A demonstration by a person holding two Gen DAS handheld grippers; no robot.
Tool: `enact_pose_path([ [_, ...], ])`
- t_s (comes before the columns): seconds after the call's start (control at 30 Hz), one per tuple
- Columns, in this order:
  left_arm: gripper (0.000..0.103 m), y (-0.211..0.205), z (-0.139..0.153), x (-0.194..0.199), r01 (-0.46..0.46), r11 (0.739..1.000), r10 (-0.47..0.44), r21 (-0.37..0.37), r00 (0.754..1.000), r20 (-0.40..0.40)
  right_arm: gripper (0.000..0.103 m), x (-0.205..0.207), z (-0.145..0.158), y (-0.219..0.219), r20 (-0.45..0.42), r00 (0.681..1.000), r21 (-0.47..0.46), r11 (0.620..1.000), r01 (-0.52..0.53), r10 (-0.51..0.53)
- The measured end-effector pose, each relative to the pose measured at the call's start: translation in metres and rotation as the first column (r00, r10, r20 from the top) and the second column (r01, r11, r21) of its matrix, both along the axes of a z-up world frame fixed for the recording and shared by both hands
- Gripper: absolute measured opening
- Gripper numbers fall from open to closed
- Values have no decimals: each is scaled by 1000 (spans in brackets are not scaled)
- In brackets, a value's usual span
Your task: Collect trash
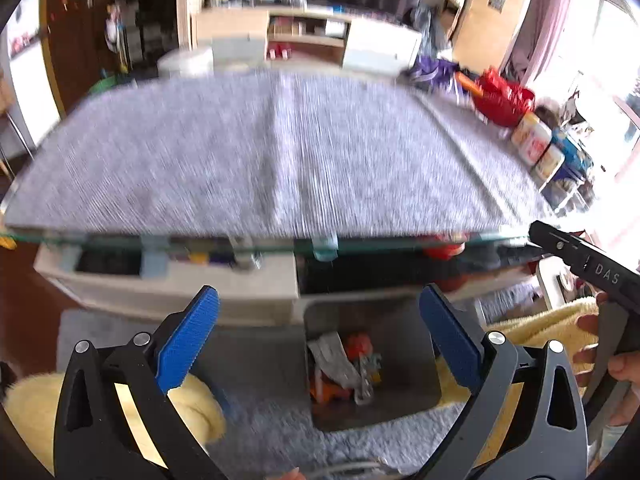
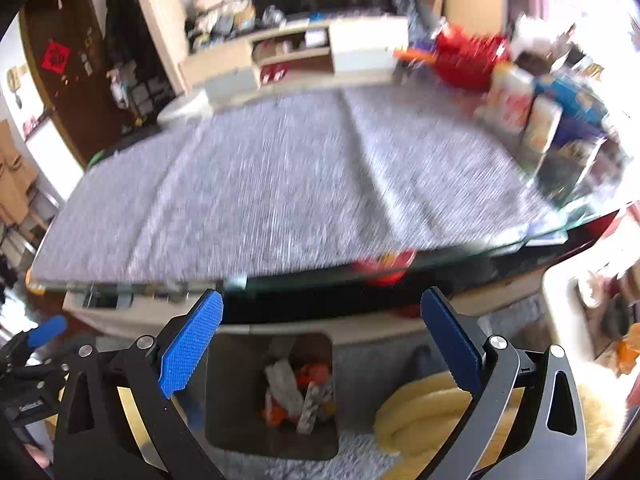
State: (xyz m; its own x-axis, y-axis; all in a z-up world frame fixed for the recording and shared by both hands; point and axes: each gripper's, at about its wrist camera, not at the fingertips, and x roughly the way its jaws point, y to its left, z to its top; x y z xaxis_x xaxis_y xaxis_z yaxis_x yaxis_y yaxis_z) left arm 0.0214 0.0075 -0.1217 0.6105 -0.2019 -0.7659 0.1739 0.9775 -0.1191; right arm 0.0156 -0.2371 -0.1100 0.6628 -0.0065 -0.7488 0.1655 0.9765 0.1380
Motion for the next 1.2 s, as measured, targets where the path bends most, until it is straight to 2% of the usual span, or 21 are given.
enact_pose_path([
  [0.07, 95, 0, 15, -4, -19, 1000, 18, 21, 999, 51, 100, -7, 15, -1, 57, 998, -16, 1000, 21, -20],
  [0.2, 95, 2, 42, -14, -38, 999, 34, 19, 989, 145, 100, -21, 39, 5, 160, 987, -80, 996, 41, -28],
  [0.3, 95, 1, 59, -26, -53, 998, 42, 43, 972, 233, 100, -29, 49, 10, 192, 981, -120, 992, 48, -24],
  [0.4, 95, -1, 70, -33, -70, 995, 44, 77, 954, 297, 100, -32, 54, 12, 213, 977, -113, 993, 44, -19],
  [0.87, 95, 7, 70, -36, -100, 993, 81, 56, 957, 278, 100, -48, 71, 21, 248, 969, -128, 990, 51, -18],
  [1.2, 95, 11, 77, -39, -108, 993, 91, 42, 950, 298, 100, -50, 74, 29, 253, 967, -149, 988, 43, -4],
])
